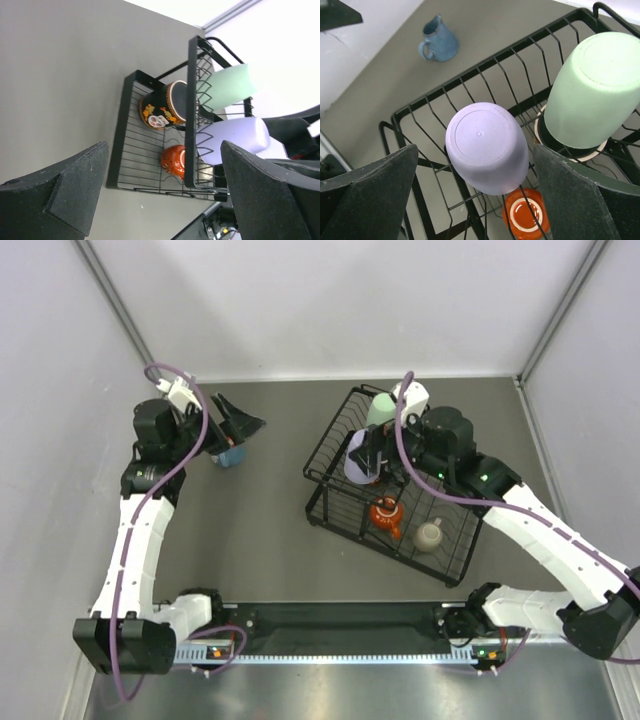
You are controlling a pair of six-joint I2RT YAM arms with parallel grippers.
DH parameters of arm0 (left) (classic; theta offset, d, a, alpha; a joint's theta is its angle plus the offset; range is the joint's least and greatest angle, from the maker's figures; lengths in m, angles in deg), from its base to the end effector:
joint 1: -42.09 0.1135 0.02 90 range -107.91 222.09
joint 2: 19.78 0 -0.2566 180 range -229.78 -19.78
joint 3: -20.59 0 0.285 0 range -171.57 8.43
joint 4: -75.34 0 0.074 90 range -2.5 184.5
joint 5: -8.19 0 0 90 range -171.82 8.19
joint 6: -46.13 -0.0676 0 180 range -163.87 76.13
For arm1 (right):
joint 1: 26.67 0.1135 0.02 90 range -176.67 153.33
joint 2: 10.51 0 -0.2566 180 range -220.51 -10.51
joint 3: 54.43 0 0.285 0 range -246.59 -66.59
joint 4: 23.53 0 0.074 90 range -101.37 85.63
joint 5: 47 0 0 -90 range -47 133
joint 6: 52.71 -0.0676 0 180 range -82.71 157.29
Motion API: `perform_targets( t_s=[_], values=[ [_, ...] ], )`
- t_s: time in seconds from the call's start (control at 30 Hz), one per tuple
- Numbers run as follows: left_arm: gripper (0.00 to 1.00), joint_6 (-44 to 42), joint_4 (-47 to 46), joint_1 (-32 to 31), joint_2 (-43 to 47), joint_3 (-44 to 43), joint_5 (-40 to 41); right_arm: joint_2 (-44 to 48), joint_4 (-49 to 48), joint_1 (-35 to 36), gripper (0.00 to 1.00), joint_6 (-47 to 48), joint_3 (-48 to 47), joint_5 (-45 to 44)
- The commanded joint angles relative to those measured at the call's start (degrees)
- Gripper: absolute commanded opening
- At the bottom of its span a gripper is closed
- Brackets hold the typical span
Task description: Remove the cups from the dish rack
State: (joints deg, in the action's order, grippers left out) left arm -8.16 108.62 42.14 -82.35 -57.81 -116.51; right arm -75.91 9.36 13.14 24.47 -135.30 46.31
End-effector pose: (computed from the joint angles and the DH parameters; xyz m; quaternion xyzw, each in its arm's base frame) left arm 0.2996 -0.0382 0.3801 -0.0683 0.7865 -0.4018 0.4640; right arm 0.2455 0.2097 0.3805 -0.2046 0.7795 0.2831 0.5200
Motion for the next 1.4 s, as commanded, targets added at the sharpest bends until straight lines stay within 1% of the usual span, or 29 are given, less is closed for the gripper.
perform_targets(
  t_s=[0.0,0.07,0.1,0.17,0.2,0.57,0.73,0.8,0.87,0.97,1.0,1.07,1.1,1.17,1.2,1.27,1.37],
  values=[
    [0.98,1.9,-5.0,0.1,0.1,1.5,-2.7,-0.9,-1.9,2.0,0.97,1.9,-2.6,-4.5],
    [0.98,3.7,-6.3,0.1,0.2,2.8,-3.9,-1.3,-2.4,2.3,0.96,2.8,-1.9,-5.7],
    [0.98,4.9,-10.1,0.0,0.6,3.9,-4.8,-1.4,-3.1,2.2,0.95,3.1,-1.4,-5.8],
    [0.98,6.9,-12.4,0.1,1.0,6.3,-6.4,-1.5,-4.8,2.4,0.95,3.1,-0.6,-6.0],
    [0.98,7.0,-12.5,-1.4,1.2,6.4,-6.3,-1.8,-5.0,2.4,0.94,2.9,-0.4,-6.4],
    [0.97,6.8,-12.6,-1.5,2.2,6.1,-7.0,-3.7,-5.6,2.4,0.85,2.5,-0.5,-5.1],
    [0.97,6.9,-12.6,-1.5,2.4,6.5,-6.0,-4.1,-5.4,2.3,0.78,2.2,0.2,-4.5],
    [0.97,6.3,-10.9,-1.5,1.9,6.3,-5.2,-4.3,-5.3,2.4,0.75,1.7,0.2,-3.8],
    [0.97,5.9,-10.7,-1.5,1.7,6.1,-6.1,-4.2,-5.1,2.5,0.71,1.4,0.1,-3.6],
    [0.97,6.9,-11.5,-1.5,1.6,6.2,-7.0,-3.5,-5.2,2.5,0.57,1.2,-0.2,-4.3],
    [0.97,7.2,-11.6,-1.5,1.7,6.1,-7.0,-3.2,-5.3,2.5,0.47,1.2,-0.3,-4.3],
    [0.97,8.5,-12.5,-1.5,2.0,6.2,-7.1,-3.1,-5.3,2.5,0.38,0.7,-1.0,-4.5],
    [0.97,9.1,-12.9,-1.5,2.2,6.2,-7.7,-3.0,-5.3,2.4,0.30,0.4,-1.3,-4.3],
    [0.97,11.1,-14.5,-1.5,2.5,6.2,-8.3,-3.0,-5.3,2.5,0.25,-0.2,-2.6,-3.7],
    [0.97,11.8,-15.1,-1.5,2.8,6.3,-8.8,-2.7,-5.4,2.4,0.14,-0.4,-3.0,-3.7],
    [0.97,13.3,-16.5,-1.5,3.3,6.6,-9.1,-2.5,-5.7,2.5,0.00,-1.3,-4.3,-2.0],
    [0.96,14.1,-17.2,-1.5,3.8,6.7,-9.7,-1.7,-6.7,2.5,0.00,-2.8,-5.8,-1.6]
  ],
)
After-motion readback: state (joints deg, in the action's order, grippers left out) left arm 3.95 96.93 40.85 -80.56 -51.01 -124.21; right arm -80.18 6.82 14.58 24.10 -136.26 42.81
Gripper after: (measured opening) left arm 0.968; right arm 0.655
